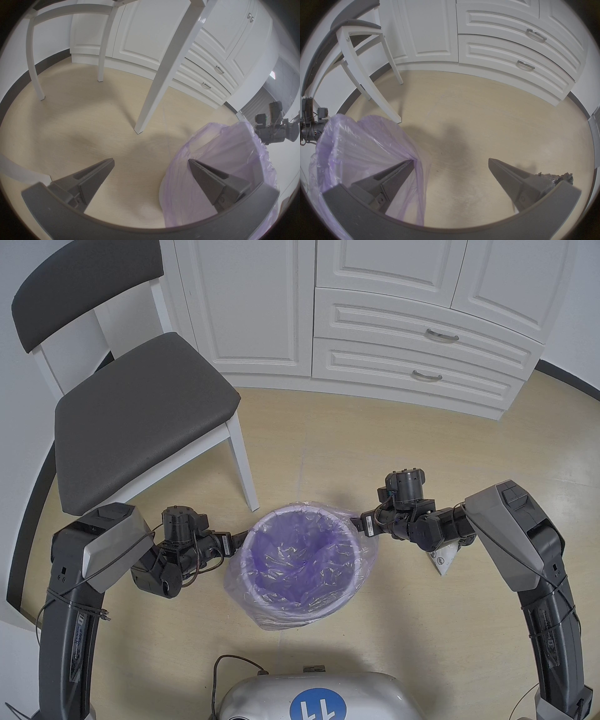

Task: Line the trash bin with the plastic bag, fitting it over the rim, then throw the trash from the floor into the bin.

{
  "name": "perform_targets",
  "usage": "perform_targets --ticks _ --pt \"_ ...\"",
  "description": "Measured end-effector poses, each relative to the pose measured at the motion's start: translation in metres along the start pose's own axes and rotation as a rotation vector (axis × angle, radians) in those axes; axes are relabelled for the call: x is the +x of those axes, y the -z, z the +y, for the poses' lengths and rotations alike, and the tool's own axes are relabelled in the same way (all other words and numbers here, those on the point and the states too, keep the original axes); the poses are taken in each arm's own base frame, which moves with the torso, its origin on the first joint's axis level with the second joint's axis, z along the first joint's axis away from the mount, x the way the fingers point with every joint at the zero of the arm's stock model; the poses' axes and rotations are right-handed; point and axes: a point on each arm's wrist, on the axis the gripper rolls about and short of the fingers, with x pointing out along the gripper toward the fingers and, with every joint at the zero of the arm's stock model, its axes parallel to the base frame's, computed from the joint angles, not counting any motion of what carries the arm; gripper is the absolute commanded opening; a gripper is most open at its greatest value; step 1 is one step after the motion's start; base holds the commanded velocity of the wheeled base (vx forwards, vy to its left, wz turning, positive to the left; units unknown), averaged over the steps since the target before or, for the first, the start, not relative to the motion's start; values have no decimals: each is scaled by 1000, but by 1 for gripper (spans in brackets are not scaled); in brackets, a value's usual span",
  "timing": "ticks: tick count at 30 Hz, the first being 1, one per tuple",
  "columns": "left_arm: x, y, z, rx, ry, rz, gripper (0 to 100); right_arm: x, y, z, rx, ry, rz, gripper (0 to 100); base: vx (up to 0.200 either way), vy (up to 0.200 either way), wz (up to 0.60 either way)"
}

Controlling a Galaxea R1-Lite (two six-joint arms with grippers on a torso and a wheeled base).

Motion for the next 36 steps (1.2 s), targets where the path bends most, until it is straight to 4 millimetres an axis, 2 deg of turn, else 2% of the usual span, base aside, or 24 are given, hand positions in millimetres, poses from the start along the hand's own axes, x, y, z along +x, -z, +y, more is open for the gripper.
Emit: perform_targets --ticks 10,13,17,22,29,36 --pt "1 8 3 7 -11 20 100 9 15 -2 2 3 31 100 0 0 0" --pt "1 9 4 8 -15 17 100 7 11 -3 -1 3 23 100 0 0 0" --pt "-3 5 7 5 -25 9 100 -4 -3 -5 0 4 0 100 0 0 0" --pt "-22 -11 9 2 -41 0 100 -26 -21 -6 -6 0 -10 100 0 0 0" --pt "-59 -23 2 -1 -50 23 100 -60 -34 -4 -18 -9 31 100 0 0 0" --pt "-92 -21 -4 7 -43 -9 100 -87 -33 -4 -26 -17 74 100 0 0 0"
